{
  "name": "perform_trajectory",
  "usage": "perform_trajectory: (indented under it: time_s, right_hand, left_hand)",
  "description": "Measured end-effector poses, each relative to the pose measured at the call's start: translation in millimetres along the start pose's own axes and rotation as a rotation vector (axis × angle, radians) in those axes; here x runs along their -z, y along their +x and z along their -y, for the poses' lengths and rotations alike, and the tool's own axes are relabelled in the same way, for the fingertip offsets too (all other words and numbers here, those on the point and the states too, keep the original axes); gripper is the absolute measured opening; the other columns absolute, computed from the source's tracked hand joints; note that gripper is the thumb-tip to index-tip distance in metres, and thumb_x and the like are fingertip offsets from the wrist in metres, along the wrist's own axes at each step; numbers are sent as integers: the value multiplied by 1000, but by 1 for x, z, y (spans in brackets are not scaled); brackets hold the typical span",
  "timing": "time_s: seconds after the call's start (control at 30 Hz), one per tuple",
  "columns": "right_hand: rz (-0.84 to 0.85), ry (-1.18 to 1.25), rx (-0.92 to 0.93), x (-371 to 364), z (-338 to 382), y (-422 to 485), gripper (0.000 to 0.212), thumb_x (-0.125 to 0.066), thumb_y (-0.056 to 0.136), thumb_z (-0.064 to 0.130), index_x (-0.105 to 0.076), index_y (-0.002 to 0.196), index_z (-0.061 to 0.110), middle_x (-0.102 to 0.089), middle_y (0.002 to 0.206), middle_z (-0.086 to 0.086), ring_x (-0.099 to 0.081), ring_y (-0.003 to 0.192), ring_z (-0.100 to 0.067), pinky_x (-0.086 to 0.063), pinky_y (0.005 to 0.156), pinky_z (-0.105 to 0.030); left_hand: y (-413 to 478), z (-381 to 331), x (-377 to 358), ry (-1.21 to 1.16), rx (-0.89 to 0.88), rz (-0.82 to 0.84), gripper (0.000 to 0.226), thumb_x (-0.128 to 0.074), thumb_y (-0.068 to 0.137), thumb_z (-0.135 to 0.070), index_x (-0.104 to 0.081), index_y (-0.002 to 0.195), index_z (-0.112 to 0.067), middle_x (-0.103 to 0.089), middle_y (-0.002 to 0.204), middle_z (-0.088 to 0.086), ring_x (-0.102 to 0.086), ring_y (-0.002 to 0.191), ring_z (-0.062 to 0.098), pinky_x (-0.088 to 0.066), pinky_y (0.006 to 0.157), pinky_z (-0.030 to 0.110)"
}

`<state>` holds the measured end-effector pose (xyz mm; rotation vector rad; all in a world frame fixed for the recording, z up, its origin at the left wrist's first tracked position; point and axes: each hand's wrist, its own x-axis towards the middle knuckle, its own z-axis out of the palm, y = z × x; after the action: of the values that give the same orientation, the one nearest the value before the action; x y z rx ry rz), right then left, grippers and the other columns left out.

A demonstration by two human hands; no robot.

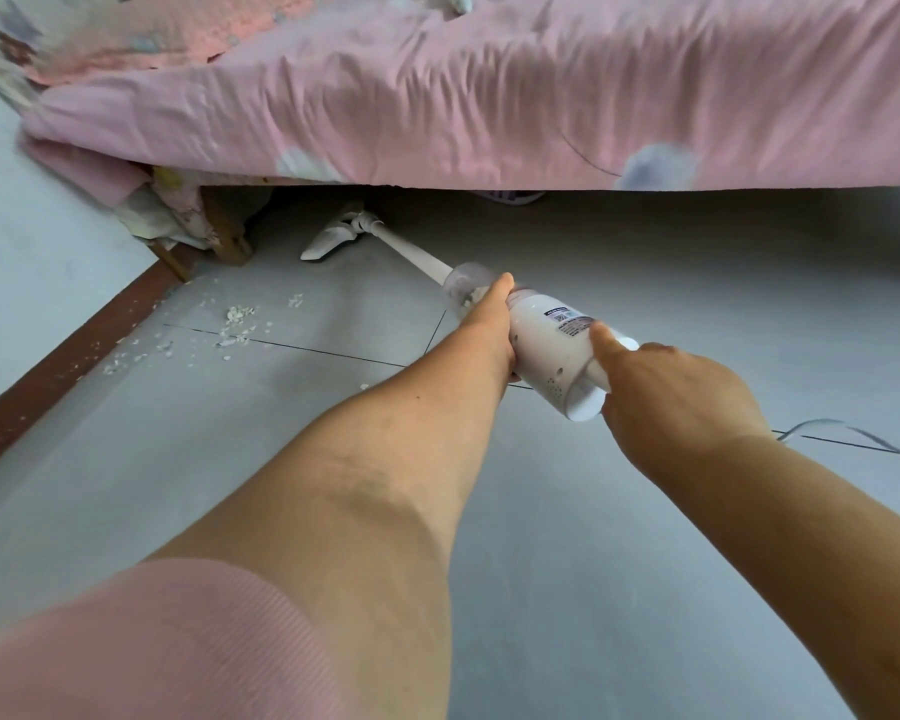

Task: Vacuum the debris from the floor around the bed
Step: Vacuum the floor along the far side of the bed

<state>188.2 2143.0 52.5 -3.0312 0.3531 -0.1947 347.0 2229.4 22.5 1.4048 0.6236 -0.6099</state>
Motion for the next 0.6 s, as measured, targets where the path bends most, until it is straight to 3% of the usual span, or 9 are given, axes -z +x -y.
perform_trajectory:
  time_s: [0.33, 0.6]
  right_hand:
    - [30, 63, 79, -12, 33, 10, 70, -46, 91, 20, -9, 150, 30, -57, 114, -4, -59, 93, -29, -37, 63, -30]
    - [-5, 78, 44, 1, 14, -7, 71, -43, 89, 18, -11, 151, 31, -58, 112, -4, -49, 78, -27, -39, 63, -30]
  left_hand:
    - [6, -10, 48, -9, 25, -95, 59, -72, 79, -62, -62, 115, -16, -73, 108, 8, -71, 97, 30, -56, 93, 49]
    - [-18, -4, 35, 66, 12, -78, 57, -72, 81, -60, -61, 116, -16, -72, 110, 8, -70, 99, 31, -57, 90, 51]
